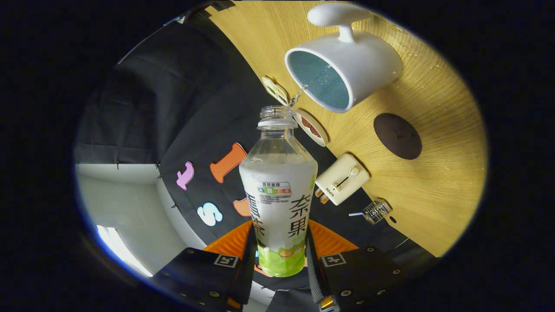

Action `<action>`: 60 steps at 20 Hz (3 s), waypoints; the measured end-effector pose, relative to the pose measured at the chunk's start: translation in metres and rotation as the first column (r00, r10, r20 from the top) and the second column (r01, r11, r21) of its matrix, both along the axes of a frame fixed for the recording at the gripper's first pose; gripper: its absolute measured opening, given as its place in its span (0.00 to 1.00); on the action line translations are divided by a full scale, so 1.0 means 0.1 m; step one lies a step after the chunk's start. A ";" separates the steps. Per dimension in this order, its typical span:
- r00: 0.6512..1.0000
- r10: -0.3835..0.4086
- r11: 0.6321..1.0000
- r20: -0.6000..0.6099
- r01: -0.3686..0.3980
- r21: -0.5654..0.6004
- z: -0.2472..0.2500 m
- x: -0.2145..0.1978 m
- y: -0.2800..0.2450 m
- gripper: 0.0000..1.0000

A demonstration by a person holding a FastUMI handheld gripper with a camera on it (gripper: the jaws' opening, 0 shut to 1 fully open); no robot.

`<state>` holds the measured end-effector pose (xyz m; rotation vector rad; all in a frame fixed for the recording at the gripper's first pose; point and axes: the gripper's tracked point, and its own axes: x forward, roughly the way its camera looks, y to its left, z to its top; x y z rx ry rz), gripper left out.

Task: Take the bottle from table, then pour the juice into the cup, finally place the bottle on the coaster

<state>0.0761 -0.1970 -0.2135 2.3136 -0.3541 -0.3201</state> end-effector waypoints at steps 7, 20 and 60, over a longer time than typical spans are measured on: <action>0.997 0.054 0.995 -0.059 -0.059 -0.082 -0.12 0.03 0.12 0.54; 0.854 0.079 0.600 -0.515 -0.453 -0.659 -0.71 -0.10 0.23 0.54; 0.608 -0.419 -0.385 -0.675 -0.792 -0.474 -1.18 0.35 0.03 0.71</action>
